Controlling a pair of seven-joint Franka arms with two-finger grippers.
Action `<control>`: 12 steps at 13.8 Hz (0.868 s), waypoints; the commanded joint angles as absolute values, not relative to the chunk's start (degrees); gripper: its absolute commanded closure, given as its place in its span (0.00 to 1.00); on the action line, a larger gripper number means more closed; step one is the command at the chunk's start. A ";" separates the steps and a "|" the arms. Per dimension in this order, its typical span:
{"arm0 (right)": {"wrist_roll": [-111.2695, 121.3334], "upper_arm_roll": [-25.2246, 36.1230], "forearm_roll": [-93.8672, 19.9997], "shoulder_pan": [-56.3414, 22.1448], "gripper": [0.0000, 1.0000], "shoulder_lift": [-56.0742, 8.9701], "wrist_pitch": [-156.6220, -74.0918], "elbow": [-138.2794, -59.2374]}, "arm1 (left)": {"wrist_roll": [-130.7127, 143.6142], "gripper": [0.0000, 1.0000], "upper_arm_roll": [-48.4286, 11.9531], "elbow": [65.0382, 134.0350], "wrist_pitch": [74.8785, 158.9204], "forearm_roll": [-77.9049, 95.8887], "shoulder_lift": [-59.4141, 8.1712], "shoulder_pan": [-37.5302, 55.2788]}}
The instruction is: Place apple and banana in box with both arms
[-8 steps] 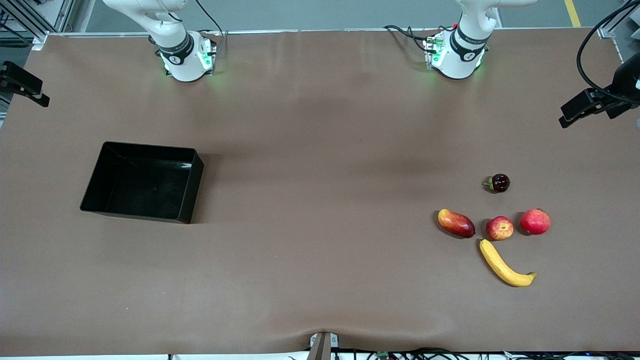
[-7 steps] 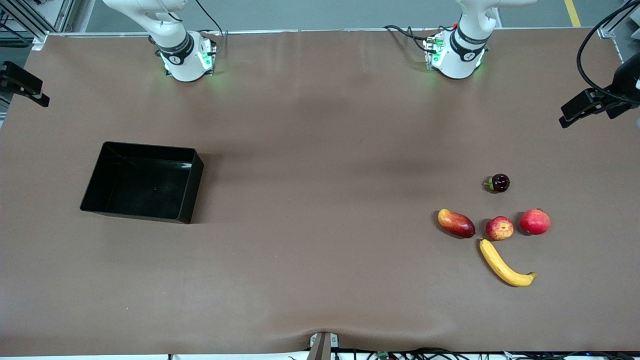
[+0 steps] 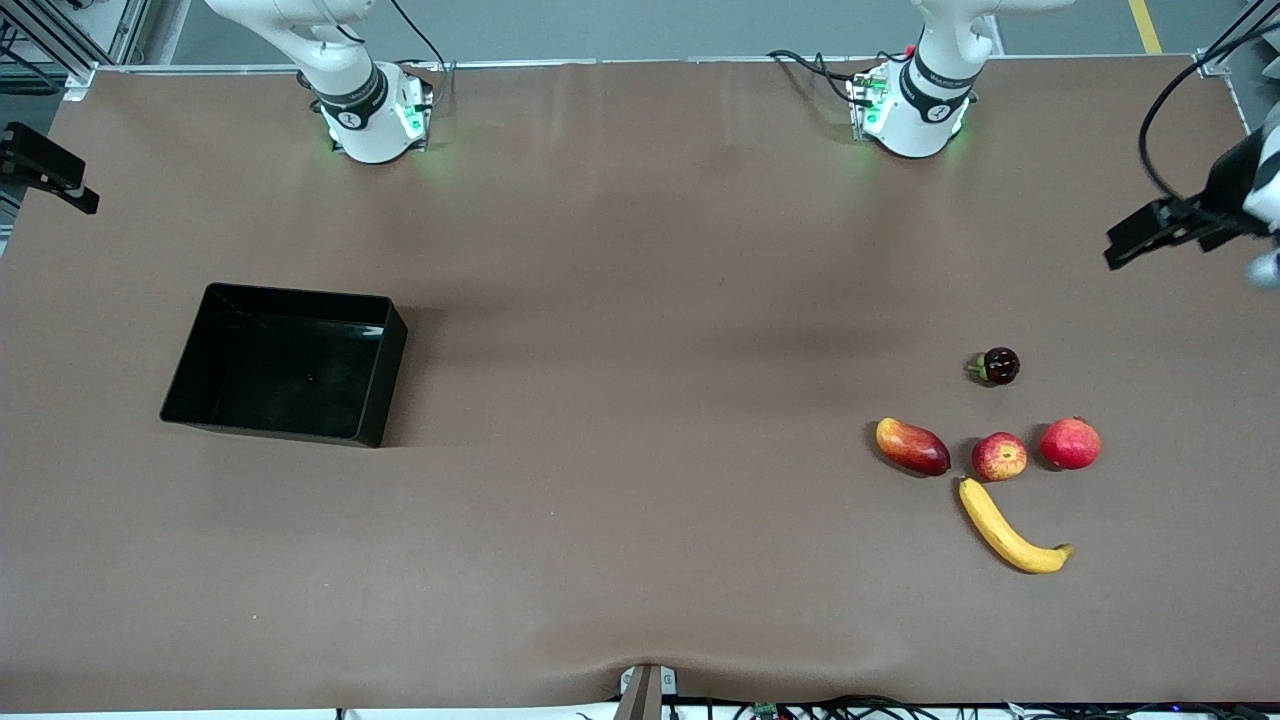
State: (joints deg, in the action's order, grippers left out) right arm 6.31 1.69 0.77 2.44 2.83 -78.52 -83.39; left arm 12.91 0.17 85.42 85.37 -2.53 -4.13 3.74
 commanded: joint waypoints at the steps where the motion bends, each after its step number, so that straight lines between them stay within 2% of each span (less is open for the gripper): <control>1: 6.68 1.85 1.14 2.11 0.00 2.29 -78.05 -82.09 | 11.87 0.00 0.44 84.37 89.02 -1.85 -7.55 3.87; 8: 7.12 2.02 1.14 2.81 0.00 2.20 -78.05 -82.18 | 11.78 0.00 0.70 84.20 88.42 -1.76 -3.87 3.16; 12: 7.12 2.11 2.81 4.13 0.00 -0.78 -77.70 -82.18 | 11.95 0.00 0.88 84.29 87.28 -1.85 -3.87 3.08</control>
State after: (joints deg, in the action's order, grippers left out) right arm 6.31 2.29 1.25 3.04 1.53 -78.42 -83.47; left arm 12.91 0.65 83.92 87.82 -2.53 -4.06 3.28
